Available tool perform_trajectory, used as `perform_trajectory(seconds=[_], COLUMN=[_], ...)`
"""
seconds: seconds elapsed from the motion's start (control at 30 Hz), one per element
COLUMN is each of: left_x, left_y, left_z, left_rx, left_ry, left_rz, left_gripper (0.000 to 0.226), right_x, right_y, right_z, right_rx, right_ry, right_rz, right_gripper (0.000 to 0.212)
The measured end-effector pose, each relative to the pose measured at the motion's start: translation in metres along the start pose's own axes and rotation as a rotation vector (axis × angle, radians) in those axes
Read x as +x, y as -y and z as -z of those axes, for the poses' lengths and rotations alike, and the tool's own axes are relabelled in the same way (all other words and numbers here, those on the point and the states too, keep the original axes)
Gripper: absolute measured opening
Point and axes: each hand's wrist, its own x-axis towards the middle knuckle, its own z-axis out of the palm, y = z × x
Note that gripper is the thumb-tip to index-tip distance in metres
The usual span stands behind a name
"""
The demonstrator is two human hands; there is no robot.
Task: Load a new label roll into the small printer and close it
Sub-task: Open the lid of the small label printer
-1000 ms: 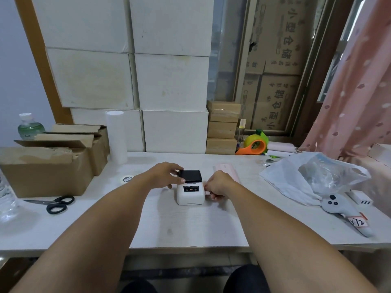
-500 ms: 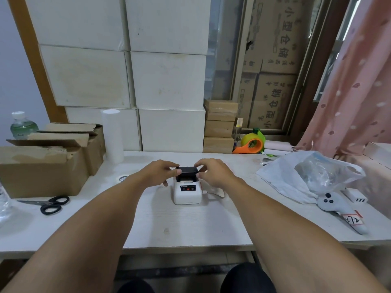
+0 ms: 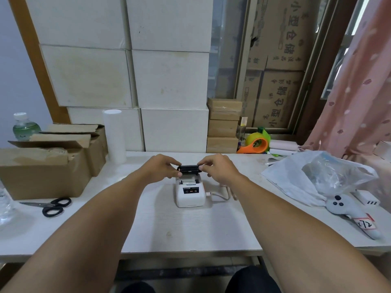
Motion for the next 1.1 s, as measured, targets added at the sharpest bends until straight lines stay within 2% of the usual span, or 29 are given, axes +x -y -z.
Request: perform_trajectory(seconds=[0.2,0.27,0.4,0.5,0.63,0.7,0.8,0.93,1.1], left_x=[0.001,0.002,0.011,0.017,0.018,0.017,0.015,0.014,0.013], left_y=[0.006,0.006,0.004,0.002,0.0,-0.001,-0.003,-0.003,-0.002], left_z=[-0.007,-0.01,-0.017,-0.022,-0.026,-0.026,-0.025,-0.023,-0.022], left_rx=[0.014,0.008,0.042,0.058,0.02,0.005,-0.006,-0.025,-0.051], left_ry=[-0.077,-0.094,-0.167,-0.206,-0.208,-0.204,-0.193,-0.176,-0.171], left_rz=[-0.016,-0.021,0.015,0.044,0.061,0.07,0.082,0.084,0.09], left_gripper=[0.016,0.02,0.035,0.039,0.04,0.04,0.04,0.036,0.038], right_x=[0.009,0.011,0.015,0.016,0.019,0.021,0.027,0.029,0.03], right_y=[-0.003,-0.004,-0.002,0.008,0.019,0.021,0.023,0.026,0.023], right_z=[-0.004,-0.007,-0.011,-0.011,-0.015,-0.02,-0.026,-0.03,-0.031], right_rx=[0.193,0.219,0.001,-0.174,-0.265,-0.318,-0.424,-0.496,-0.489], right_ry=[-0.06,-0.057,-0.031,0.01,0.245,0.347,0.352,0.364,0.321], right_rz=[-0.071,-0.091,-0.085,-0.035,0.022,0.016,0.014,0.03,0.067], right_gripper=[0.013,0.017,0.029,0.025,0.006,0.009,0.022,0.029,0.027])
